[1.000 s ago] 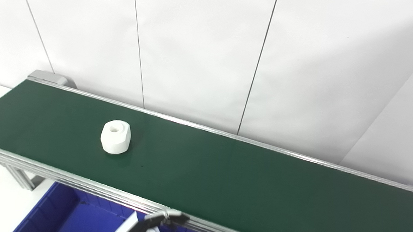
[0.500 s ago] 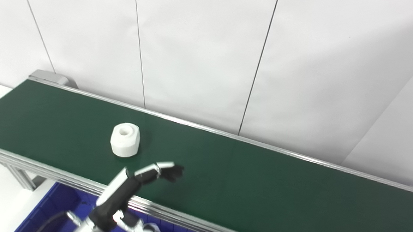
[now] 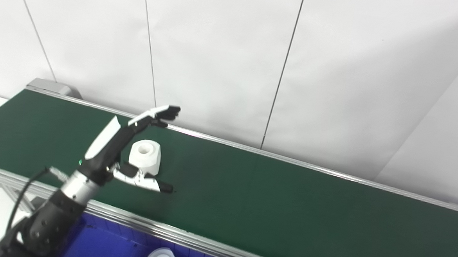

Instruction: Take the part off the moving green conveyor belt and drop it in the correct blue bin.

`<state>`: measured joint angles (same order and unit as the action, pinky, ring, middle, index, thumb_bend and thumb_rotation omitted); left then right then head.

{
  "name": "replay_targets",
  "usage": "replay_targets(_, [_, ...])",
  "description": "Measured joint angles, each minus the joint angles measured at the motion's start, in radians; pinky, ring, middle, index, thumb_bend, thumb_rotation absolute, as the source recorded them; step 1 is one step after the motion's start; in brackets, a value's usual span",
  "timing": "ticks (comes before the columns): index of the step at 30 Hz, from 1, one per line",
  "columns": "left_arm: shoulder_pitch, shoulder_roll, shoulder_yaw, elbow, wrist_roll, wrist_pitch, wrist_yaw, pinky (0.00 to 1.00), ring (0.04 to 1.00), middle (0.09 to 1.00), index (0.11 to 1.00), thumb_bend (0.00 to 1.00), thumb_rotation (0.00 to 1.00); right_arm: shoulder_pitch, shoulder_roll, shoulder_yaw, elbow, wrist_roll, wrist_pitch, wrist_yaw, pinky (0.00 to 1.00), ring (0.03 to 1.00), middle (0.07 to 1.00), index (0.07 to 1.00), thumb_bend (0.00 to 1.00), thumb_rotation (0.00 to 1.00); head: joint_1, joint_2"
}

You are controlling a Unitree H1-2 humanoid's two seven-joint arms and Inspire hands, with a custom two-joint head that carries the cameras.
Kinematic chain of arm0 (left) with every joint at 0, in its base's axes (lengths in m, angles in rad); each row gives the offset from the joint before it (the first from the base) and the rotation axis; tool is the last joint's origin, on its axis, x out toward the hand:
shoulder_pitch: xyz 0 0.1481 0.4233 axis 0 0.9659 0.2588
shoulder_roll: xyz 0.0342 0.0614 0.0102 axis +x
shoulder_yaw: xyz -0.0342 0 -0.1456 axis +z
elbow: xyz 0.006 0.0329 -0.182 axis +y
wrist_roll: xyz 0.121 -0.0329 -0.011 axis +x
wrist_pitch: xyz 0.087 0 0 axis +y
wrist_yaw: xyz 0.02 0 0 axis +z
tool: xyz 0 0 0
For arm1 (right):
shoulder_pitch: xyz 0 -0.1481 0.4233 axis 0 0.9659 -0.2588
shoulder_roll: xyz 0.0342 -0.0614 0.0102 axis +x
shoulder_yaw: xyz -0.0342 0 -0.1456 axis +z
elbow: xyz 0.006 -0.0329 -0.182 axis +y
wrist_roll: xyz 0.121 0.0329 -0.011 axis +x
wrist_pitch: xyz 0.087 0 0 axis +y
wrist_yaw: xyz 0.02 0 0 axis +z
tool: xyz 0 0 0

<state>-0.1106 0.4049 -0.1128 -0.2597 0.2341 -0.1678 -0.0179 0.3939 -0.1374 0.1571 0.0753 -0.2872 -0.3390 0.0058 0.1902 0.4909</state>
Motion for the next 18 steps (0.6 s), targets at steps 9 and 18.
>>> replay_targets(9, [-0.106, 0.04, 0.019, 0.126, 0.113, 0.089, -0.113, 0.75, 0.82, 0.862, 0.871, 0.88, 0.31, 0.001, 0.003, 0.006, -0.013, -0.009, -0.001, -0.016, 0.76, 0.828, 0.864, 0.916, 0.92, 0.25, -0.021, 0.055])
replay_targets(18, [-0.216, 0.039, -0.066, 0.308, 0.322, 0.116, -0.149, 0.73, 0.79, 0.841, 0.858, 0.93, 0.32, 0.001, 0.001, 0.012, -0.036, -0.007, -0.013, -0.017, 0.79, 0.837, 0.872, 0.93, 0.91, 0.29, 0.014, 0.089])
